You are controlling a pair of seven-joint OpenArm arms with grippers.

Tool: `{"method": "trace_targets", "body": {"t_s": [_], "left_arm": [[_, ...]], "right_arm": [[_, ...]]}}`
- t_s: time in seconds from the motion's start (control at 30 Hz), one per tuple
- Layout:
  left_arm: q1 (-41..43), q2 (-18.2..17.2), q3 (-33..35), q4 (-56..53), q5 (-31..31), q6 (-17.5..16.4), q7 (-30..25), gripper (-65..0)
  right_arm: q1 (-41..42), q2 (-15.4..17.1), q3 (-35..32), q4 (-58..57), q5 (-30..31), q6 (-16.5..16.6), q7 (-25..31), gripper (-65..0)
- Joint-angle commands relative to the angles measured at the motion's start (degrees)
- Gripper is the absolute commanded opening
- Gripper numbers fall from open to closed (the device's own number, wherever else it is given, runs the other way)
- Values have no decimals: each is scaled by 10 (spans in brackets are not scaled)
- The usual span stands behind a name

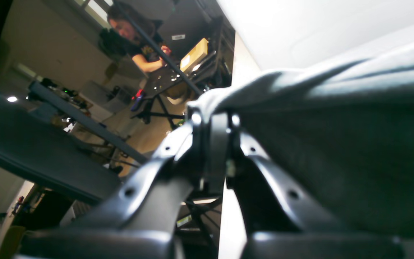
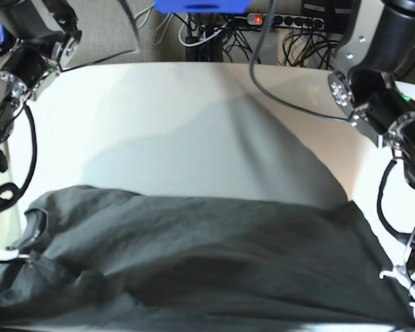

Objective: Layout the t-shirt on the table in an organized manner, then fold the t-shirt properly
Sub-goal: 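Lift the shirt with both grippers and swing it up and over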

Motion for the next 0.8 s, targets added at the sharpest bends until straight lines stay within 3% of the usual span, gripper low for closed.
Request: {"method": "trace_targets", "body": {"t_s": [0.0, 0.23, 0.5, 0.67, 0.77], "left_arm": [[-19, -5, 1, -1, -1, 5, -13, -647], [-76, 32, 1, -111, -1, 5, -18, -647], [-173, 57, 2, -217, 2, 5, -134, -647], [-211, 57, 2, -222, 0, 5, -136, -647], [-197, 58, 2, -205, -2, 5, -135, -647]], "right_arm": [[18, 5, -1, 4, 4, -9, 5, -650], [111, -16, -53, -47, 1, -11, -66, -650], [229, -25, -66, -99, -1, -11, -87, -650], [237, -11, -61, -92, -1, -11, -87, -650], [195, -9, -59, -59, -1, -11, -87, -650]]}}
